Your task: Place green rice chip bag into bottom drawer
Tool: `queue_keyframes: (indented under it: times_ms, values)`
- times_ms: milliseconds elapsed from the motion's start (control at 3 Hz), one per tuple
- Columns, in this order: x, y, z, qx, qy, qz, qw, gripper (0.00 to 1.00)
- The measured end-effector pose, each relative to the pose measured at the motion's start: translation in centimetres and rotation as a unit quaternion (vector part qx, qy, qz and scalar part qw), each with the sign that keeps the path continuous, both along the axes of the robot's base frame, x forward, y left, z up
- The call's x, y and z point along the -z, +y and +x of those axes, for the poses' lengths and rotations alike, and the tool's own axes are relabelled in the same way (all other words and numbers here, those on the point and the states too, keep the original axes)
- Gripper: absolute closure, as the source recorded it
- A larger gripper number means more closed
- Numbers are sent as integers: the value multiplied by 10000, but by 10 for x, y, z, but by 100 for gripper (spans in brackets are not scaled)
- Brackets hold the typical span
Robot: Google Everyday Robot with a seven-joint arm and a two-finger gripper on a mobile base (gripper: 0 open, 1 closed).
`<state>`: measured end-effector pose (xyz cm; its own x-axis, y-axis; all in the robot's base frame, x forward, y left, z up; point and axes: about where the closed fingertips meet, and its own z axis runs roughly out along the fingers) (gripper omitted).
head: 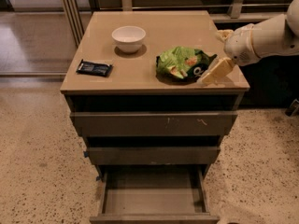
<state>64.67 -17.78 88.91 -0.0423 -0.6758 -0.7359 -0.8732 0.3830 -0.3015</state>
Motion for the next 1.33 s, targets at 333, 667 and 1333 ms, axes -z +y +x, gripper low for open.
queue_keyframes:
  times_ms: [333, 667, 1333]
  values:
    - [17, 0, 14, 28, 63, 163, 9998, 0]
    - [19, 0, 15, 27, 75, 176, 9998, 18]
    - [19, 0, 15, 27, 75, 176, 9998, 64]
